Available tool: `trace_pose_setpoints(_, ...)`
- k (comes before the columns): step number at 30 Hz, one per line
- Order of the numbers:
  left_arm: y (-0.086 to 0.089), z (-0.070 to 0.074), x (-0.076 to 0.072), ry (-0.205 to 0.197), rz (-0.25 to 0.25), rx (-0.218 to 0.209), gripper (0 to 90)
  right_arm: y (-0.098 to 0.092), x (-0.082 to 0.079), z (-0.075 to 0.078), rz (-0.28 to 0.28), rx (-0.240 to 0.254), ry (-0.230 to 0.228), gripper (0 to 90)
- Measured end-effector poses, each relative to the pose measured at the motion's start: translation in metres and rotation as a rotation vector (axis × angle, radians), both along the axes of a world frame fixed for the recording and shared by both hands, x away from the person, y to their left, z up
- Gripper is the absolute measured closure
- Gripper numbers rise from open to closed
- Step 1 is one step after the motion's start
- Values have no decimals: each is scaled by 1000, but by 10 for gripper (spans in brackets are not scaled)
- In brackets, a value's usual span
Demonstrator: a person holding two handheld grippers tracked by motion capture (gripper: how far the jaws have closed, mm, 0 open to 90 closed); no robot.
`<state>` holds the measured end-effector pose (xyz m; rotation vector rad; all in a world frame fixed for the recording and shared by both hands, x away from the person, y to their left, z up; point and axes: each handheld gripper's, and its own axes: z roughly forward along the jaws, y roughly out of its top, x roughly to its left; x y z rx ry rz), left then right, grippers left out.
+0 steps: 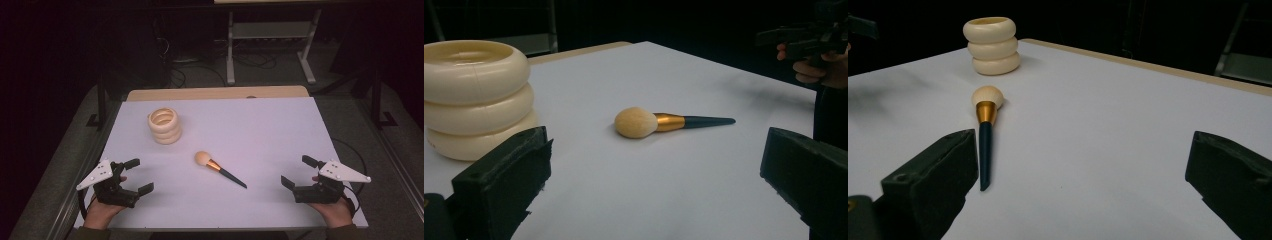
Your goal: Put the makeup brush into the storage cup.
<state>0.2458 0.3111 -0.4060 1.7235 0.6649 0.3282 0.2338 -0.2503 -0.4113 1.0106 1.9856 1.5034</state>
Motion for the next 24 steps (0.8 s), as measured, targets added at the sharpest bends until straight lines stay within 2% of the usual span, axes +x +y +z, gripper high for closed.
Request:
trace_pose_setpoints(9, -2, 0, -1, 4, 2, 0, 0, 3, 5, -1, 12, -9, 19, 0)
trace_pose_setpoints(24, 3, -1, -2, 5, 7, 2, 0, 19, 19, 4, 56, -14, 40, 0)
